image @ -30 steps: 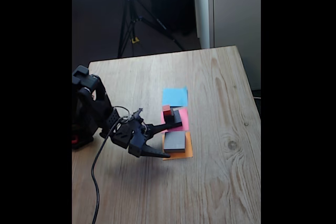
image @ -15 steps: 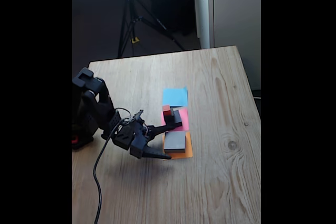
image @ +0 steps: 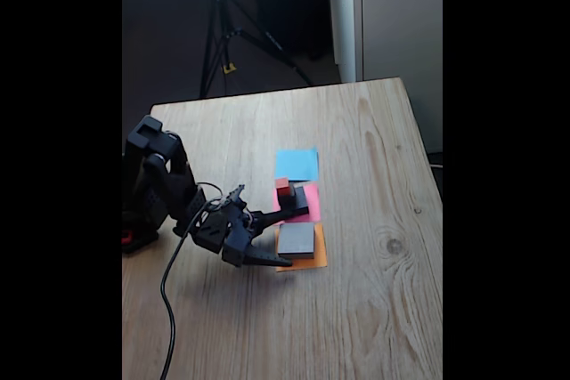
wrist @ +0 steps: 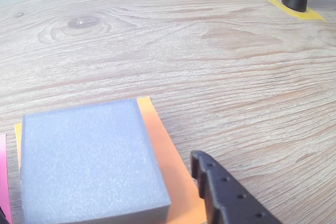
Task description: Tower of hanoi
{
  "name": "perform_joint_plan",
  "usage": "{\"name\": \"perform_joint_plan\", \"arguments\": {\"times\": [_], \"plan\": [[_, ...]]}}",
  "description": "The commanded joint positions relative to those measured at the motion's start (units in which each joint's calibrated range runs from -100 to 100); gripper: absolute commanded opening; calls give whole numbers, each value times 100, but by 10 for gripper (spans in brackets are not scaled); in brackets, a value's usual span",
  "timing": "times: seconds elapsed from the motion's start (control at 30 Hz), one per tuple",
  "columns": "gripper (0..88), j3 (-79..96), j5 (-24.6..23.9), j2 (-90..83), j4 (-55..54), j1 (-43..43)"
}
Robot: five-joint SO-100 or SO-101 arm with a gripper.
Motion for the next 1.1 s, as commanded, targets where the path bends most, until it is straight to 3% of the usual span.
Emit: {"name": "perform_joint_plan", "arguments": {"times": [0.0,1.07], "plan": [[471,-101,69,-31,-133,-45],[335,-110,69,82,-150,-78]]}}
